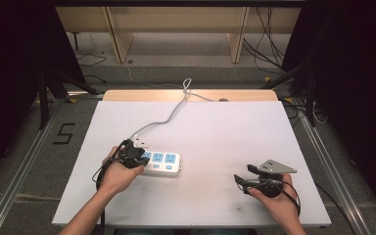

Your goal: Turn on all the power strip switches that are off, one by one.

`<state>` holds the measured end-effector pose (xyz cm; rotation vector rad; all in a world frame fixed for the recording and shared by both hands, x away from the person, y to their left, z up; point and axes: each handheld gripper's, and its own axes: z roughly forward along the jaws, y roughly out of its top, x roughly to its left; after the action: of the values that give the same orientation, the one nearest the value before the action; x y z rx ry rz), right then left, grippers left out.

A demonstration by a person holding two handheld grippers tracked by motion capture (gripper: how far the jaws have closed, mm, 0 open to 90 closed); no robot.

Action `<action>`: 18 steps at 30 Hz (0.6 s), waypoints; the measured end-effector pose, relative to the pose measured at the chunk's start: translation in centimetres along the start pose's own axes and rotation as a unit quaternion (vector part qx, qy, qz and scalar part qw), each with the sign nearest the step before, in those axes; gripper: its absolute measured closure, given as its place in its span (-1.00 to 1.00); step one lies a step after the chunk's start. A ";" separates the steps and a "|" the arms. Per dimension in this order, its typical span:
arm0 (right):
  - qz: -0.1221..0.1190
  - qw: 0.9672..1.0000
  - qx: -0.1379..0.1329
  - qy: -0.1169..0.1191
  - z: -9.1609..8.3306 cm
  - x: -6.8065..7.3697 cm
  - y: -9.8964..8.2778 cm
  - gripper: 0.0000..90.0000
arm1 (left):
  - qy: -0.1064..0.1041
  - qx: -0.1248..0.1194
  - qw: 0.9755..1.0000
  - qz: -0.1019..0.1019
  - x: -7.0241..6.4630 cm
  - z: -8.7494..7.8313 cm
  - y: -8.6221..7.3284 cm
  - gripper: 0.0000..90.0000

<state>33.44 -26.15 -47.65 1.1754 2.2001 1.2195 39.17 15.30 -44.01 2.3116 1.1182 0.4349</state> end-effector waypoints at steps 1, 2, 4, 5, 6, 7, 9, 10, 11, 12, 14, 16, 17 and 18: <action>0.000 1.000 -0.001 0.000 0.0 0.0 0.0 -0.24 | -0.001 0.001 1.000 -0.001 0.0 0.0 0.0 0.99; 0.000 1.000 0.000 0.000 0.0 0.0 0.0 -0.24 | -0.001 0.001 1.000 0.001 0.0 0.0 0.1 0.99; 0.000 1.000 -0.001 0.000 0.0 0.0 0.0 -0.24 | -0.002 -0.001 1.000 -0.001 -0.1 0.0 0.1 0.99; 0.000 1.000 -0.001 -0.001 0.0 0.0 0.0 -0.24 | -0.003 0.000 1.000 0.000 -0.1 0.0 0.2 0.99; 0.000 1.000 -0.001 -0.001 0.0 0.0 0.0 -0.24 | -0.004 0.000 1.000 0.000 -0.2 0.0 0.2 0.99; 0.000 1.000 -0.001 -0.001 0.0 0.0 0.0 -0.24 | -0.004 0.002 1.000 0.002 -0.2 0.0 0.3 0.99; 0.000 1.000 -0.001 -0.001 0.0 0.0 0.0 -0.24 | -0.006 0.002 1.000 0.003 -0.3 0.1 0.4 0.99; 0.000 1.000 -0.001 0.000 0.0 0.0 0.0 -0.24 | -0.007 0.002 1.000 0.003 -0.3 0.1 0.4 0.99; 0.000 1.000 -0.001 0.000 0.0 0.0 0.0 -0.24 | -0.006 0.004 1.000 0.004 -0.4 0.1 0.4 0.99; 0.001 1.000 0.000 0.000 0.0 0.0 0.0 -0.24 | -0.006 0.003 1.000 0.004 -0.4 0.2 0.5 0.99; 0.002 1.000 0.001 0.000 0.1 0.0 0.0 -0.24 | -0.008 0.003 1.000 0.003 -0.5 0.2 0.5 0.99; 0.002 1.000 0.001 0.000 0.0 0.0 0.0 -0.24 | -0.009 0.003 1.000 0.006 -0.6 0.3 0.6 0.99; 0.001 1.000 0.001 0.000 0.0 0.0 0.0 -0.24 | -0.009 0.003 1.000 0.007 -0.6 0.3 0.7 0.99; 0.002 1.000 0.000 0.000 0.0 0.0 0.0 -0.24 | -0.010 0.003 1.000 0.008 -0.7 0.3 0.7 0.99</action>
<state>33.45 -26.11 -47.68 1.1795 2.1983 1.2205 39.40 14.28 -43.89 2.3269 1.0946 0.4132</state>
